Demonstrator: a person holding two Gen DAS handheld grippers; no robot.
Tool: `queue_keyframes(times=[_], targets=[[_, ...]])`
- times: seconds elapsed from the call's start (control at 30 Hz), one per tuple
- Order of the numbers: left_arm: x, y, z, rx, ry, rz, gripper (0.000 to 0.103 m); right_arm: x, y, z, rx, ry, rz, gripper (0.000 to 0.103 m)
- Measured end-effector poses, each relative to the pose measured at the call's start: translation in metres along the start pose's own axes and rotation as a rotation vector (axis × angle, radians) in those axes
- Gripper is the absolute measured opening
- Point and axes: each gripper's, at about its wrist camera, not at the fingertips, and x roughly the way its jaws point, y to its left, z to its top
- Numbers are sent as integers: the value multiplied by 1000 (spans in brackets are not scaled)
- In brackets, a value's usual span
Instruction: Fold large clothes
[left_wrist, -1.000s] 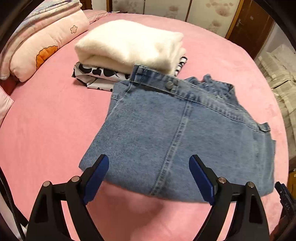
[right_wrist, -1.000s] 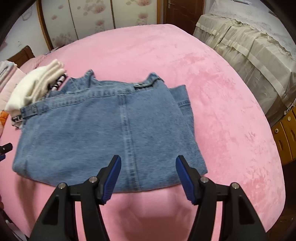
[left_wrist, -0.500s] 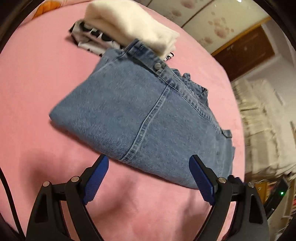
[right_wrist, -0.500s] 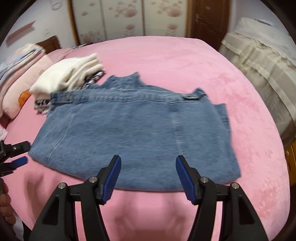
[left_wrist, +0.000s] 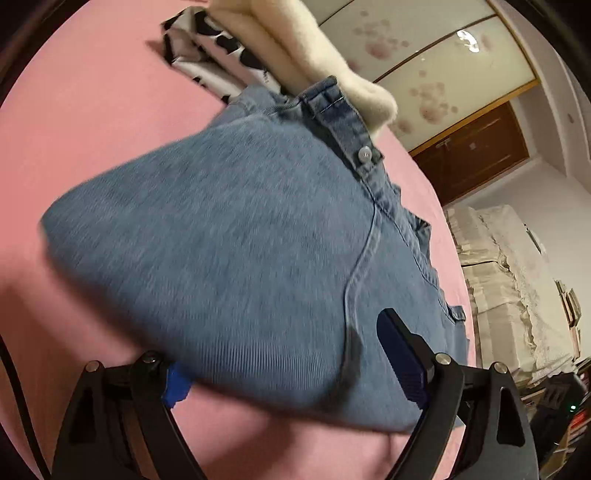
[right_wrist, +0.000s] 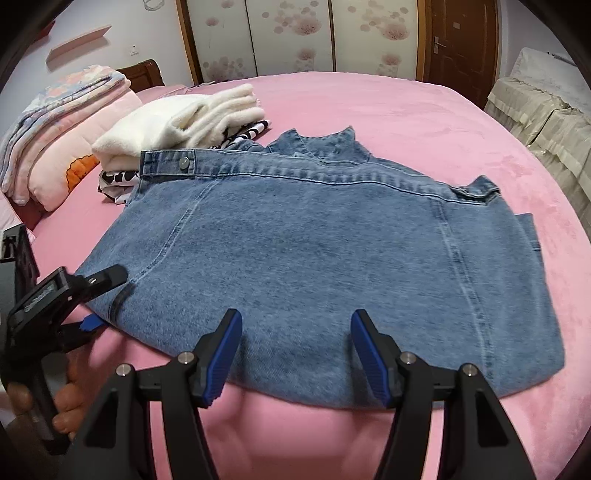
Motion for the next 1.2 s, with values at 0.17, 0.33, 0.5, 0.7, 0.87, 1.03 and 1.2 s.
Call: queue_keyframes(times=[0.17, 0.33, 0.5, 0.7, 0.87, 1.03, 1.2], targets=[[22, -3, 23, 4, -40, -15, 87, 7, -1, 6, 23, -37, 0, 59], [24, -11, 33, -20, -47, 58, 60, 22, -3, 16, 43, -22, -18, 32], [12, -20, 36, -17, -55, 112, 21, 38, 3, 19, 22, 1, -45, 9], [-13, -72, 31, 169, -129, 194, 11, 59, 11, 10, -6, 58, -36, 5], [-34, -104, 19, 268, -188, 205, 10, 67, -1, 6, 42, 60, 29, 5], [-44, -149, -1, 420, -245, 200, 10, 69, -8, 5, 65, 64, 89, 5], [-50, -205, -24, 594, -279, 159, 10, 68, -22, 7, 131, 82, 171, 5]])
